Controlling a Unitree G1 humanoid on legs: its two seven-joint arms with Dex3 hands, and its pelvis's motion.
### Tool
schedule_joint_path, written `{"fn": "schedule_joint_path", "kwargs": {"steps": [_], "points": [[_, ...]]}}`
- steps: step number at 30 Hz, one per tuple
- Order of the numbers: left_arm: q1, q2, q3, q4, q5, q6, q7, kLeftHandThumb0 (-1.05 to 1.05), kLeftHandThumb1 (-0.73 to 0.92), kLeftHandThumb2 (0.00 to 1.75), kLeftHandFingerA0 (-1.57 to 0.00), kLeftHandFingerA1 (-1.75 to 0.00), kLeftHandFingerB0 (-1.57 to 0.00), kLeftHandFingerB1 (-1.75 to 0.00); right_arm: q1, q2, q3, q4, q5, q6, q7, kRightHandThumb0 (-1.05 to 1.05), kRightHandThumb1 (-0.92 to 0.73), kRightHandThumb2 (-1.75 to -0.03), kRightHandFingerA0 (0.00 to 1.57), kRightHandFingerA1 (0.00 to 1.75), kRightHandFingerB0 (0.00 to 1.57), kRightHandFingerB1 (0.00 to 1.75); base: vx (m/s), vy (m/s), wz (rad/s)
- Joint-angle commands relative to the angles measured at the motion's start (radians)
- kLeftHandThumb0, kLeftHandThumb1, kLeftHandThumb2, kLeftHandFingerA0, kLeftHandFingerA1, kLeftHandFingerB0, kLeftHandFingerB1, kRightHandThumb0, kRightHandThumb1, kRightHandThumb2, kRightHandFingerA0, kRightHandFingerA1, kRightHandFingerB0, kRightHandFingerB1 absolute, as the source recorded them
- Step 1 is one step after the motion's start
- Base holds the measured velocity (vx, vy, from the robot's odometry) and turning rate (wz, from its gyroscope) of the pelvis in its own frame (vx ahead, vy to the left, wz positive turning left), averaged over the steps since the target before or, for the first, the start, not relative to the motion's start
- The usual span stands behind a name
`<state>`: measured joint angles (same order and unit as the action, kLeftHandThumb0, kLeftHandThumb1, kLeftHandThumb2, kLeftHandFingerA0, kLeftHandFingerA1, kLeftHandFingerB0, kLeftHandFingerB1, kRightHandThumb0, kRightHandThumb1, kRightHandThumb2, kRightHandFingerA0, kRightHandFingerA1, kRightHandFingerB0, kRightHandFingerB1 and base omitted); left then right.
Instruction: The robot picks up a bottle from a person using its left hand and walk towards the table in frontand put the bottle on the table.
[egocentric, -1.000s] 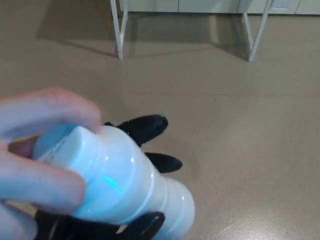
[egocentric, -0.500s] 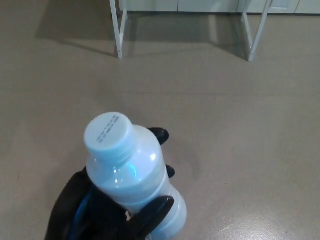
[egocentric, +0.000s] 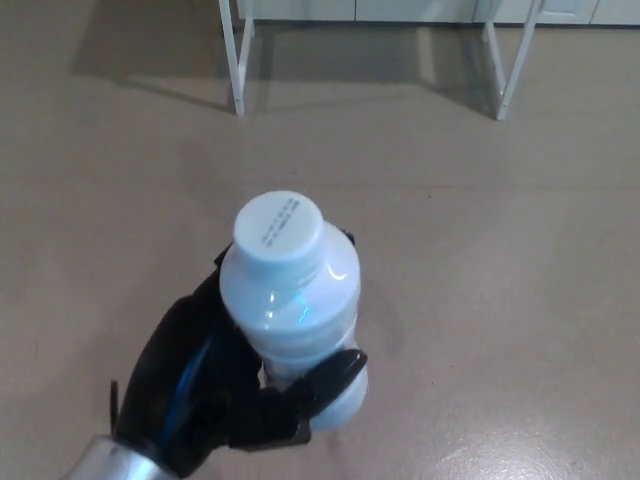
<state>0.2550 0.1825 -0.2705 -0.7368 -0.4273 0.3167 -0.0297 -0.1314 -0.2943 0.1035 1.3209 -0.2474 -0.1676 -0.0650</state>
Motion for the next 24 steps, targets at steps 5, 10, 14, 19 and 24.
{"fn": "schedule_joint_path", "kwargs": {"steps": [5, 10, 14, 19, 24], "points": [[-0.035, -0.023, 0.01, 0.045, 0.072, 0.016, 0.005, -0.05, 0.92, 0.75, -0.89, -1.54, -0.78, -1.12, -0.004, -0.02, -0.01, 0.003, -0.001, 0.01, 0.001, -0.31, -0.77, -0.63, 0.63, 0.46, 0.5, 0.4, 0.01, -0.004, -0.01], [-0.019, -0.019, 0.005, 0.041, 0.095, 0.013, -0.006, -0.05, 0.92, 0.77, -0.91, -1.53, -0.77, -1.12, -0.002, -0.021, -0.016, 0.003, 0.003, 0.006, 0.01, -0.3, -0.78, -0.63, 0.61, 0.45, 0.5, 0.41, 0.02, 0.0, -0.01], [-0.008, -0.024, 0.003, 0.034, 0.105, 0.017, -0.004, -0.04, 0.92, 0.76, -0.89, -1.54, -0.75, -1.11, -0.006, -0.021, -0.017, 0.003, 0.003, 0.014, 0.018, -0.29, -0.77, -0.63, 0.6, 0.45, 0.48, 0.4, 0.08, 0.136, -0.14], [-0.002, -0.032, 0.001, 0.037, 0.115, 0.011, -0.008, -0.03, 0.92, 0.75, -0.92, -1.56, -0.75, -1.11, -0.012, -0.022, -0.009, 0.001, -0.006, 0.016, 0.017, -0.3, -0.78, -0.63, 0.62, 0.46, 0.49, 0.4, 0.17, 0.325, -0.06], [0.01, -0.029, -0.006, 0.042, 0.139, -0.01, -0.018, -0.03, 0.92, 0.76, -0.91, -1.55, -0.75, -1.08, -0.012, -0.024, 0.0, 0.002, -0.014, 0.017, 0.019, -0.3, -0.78, -0.63, 0.63, 0.46, 0.47, 0.39, 0.18, 0.136, 0.03]]}}
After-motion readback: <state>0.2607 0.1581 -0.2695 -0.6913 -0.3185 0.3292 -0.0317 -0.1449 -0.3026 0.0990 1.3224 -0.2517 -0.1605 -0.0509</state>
